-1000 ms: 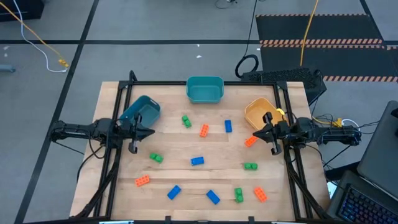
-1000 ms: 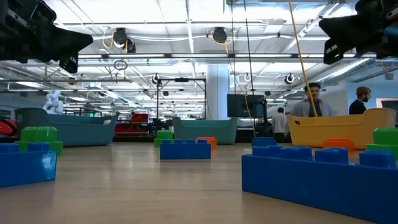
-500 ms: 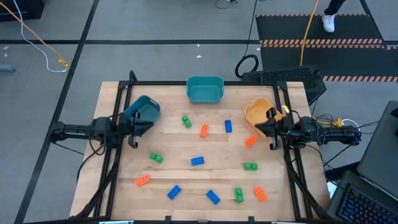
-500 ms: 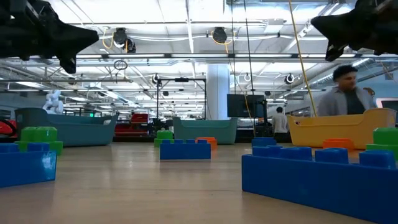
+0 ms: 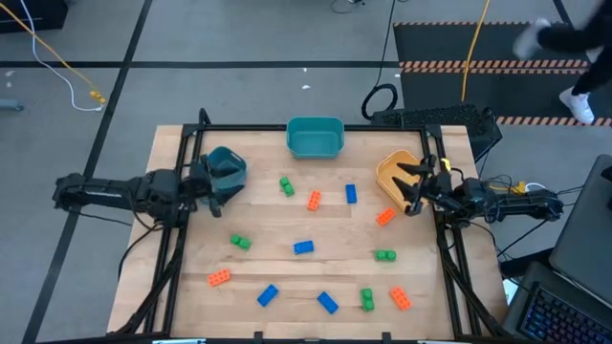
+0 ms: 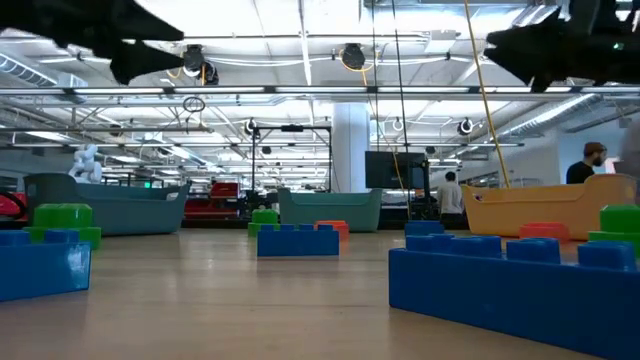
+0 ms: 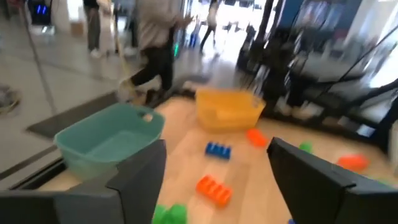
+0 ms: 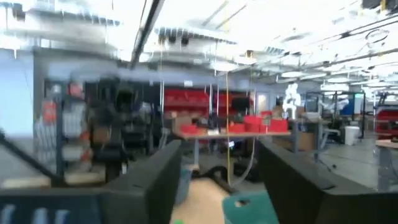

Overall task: Sort & place blocks by color
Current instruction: Put the green game piece into the green bin

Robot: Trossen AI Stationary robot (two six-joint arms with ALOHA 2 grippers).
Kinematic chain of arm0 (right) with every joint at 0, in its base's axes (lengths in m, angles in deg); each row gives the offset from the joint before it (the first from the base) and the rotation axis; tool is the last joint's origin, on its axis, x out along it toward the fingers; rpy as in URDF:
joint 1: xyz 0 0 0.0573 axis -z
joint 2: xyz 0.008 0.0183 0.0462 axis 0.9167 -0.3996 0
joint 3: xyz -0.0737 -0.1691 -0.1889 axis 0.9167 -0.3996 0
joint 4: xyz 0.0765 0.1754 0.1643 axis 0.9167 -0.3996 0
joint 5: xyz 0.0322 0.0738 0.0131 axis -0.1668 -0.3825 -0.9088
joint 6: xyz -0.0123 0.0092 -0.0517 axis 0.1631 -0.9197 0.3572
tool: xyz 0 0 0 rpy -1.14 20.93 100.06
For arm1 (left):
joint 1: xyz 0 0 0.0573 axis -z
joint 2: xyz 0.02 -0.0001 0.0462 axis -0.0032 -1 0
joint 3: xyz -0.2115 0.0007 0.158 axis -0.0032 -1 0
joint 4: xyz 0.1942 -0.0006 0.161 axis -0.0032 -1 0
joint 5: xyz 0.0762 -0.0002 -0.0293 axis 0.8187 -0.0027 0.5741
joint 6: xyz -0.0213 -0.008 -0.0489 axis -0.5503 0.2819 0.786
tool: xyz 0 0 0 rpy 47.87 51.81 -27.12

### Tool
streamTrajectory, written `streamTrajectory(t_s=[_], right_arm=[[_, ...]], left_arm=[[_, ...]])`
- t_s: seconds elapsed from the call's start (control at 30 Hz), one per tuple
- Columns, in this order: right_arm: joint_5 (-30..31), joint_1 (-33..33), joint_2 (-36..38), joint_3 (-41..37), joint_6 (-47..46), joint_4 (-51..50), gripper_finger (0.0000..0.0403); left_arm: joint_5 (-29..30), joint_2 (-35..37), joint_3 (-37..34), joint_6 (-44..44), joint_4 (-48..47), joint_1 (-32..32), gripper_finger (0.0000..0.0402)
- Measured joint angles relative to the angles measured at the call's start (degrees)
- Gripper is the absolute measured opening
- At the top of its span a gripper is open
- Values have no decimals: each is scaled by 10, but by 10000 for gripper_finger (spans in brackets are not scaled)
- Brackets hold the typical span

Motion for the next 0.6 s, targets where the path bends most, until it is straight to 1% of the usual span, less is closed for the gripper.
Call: streamTrajectory(t_s=[0.07,0.17,0.23,0.3,0.37,0.43,0.5,0.6], right_arm=[[-1,0,-36,28,0,-3,232],[9,0,-97,80,2,-27,238],[31,0,-149,119,-2,-77,236],[55,0,-200,159,-20,-152,232],[69,0,-251,196,-51,-211,230],[92,-2,-297,217,-83,-260,230],[112,-5,-338,231,-97,-287,235],[139,-11,-378,241,-100,-280,250]], left_arm=[[16,-62,44,-1,-33,-1,295],[28,-154,114,11,-74,-15,289],[28,-210,160,29,-109,-30,280],[28,-265,208,37,-143,-42,271],[24,-314,253,30,-202,-52,261],[1,-366,300,23,-258,-61,254],[-30,-414,344,32,-316,-69,250],[-73,-481,408,50,-373,-79,250]])
